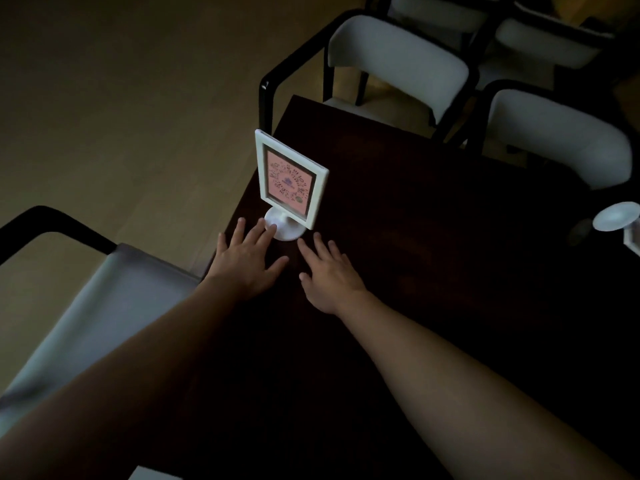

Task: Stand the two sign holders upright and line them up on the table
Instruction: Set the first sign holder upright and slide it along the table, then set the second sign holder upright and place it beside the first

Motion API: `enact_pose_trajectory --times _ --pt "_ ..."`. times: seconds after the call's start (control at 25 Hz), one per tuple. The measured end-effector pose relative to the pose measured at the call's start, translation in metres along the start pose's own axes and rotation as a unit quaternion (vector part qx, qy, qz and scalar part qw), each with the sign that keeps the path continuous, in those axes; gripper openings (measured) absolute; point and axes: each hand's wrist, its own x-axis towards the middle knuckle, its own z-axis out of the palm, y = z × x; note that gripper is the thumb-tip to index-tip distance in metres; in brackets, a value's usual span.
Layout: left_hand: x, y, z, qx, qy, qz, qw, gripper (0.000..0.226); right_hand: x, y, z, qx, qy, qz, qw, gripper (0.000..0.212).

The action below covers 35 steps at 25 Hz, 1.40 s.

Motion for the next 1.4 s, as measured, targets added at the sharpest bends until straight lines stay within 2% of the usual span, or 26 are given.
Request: enact_pose_trajectory --times 0.12,0.28,0.44,0.76,1.04,1.2,1.4 --pt "-0.01 0.013 -0.001 -0.005 0.016 0.023 1.0 0.088 -0.025 0.023 0.0 0.013 0.008 0.031 0.999 0.07" --pt "-0.023 0.051 0.003 -0.003 0.032 0.067 0.997 0.093 -0.071 0.067 -0.001 0.033 0.06 0.033 0.997 0.073" --pt "-0.037 0.114 0.014 -0.006 0.006 0.111 0.994 0.093 -0.13 0.123 0.0 0.03 0.084 0.083 0.993 0.077" --pt "-0.098 0.303 0.05 0.029 -0.04 0.21 0.977 0.096 -0.308 0.257 0.015 0.042 0.141 0.188 0.971 0.081" --pt "-0.162 0.454 0.088 0.029 -0.035 0.239 0.97 0.096 -0.438 0.347 0.015 0.042 0.192 0.223 0.955 0.081" --pt "-0.178 0.502 0.097 0.01 -0.013 0.248 0.969 0.094 -0.473 0.388 0.002 0.064 0.213 0.261 0.939 0.082" --pt "-0.156 0.535 0.105 0.008 -0.02 0.247 0.969 0.095 -0.469 0.434 -0.023 0.098 0.201 0.279 0.934 0.084"
